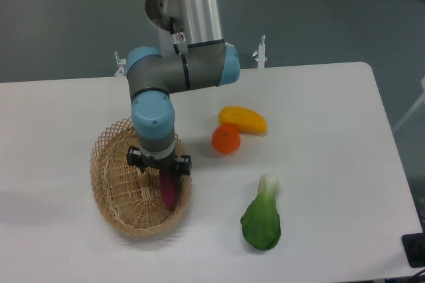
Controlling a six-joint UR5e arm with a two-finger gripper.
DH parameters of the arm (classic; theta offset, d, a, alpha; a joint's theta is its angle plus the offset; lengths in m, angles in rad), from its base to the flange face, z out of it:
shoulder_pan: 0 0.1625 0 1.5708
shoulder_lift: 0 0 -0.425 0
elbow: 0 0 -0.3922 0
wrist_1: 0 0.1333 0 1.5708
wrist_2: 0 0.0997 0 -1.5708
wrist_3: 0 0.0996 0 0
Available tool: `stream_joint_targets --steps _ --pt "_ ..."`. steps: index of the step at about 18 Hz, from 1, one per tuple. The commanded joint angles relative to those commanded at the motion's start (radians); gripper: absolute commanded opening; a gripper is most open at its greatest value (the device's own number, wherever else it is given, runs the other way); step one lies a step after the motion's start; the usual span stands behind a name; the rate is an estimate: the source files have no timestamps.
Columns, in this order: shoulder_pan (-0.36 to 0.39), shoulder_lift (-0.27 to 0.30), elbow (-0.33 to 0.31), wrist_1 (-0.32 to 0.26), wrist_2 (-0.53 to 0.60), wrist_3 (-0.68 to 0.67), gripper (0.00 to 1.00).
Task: Pick up the sweet potato from the basket
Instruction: 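Lower the gripper onto the purple sweet potato in the basket, then close the gripper on the sweet potato and lift it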
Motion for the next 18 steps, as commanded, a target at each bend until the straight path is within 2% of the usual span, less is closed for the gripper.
stream_joint_targets --steps 2,4,5,8,9,12,15,18 --pt "-0.002 0.003 0.0 -0.003 -0.002 -0.003 0.34" --pt "-0.002 0.008 0.002 -0.003 -0.003 -0.005 0.12" --pt "-0.002 0.011 0.002 -0.005 -0.003 -0.005 0.05" --pt "0.0 0.04 0.005 -0.008 -0.012 -0.003 0.02" --pt "0.003 0.075 0.008 -0.009 -0.015 -0.002 0.02" --pt "0.021 0.116 0.008 -0.015 -0.002 0.014 0.03" --pt "0.092 0.161 0.002 -0.015 0.009 0.024 0.03" --pt "0.178 0.193 0.003 -0.015 0.012 0.131 0.03"
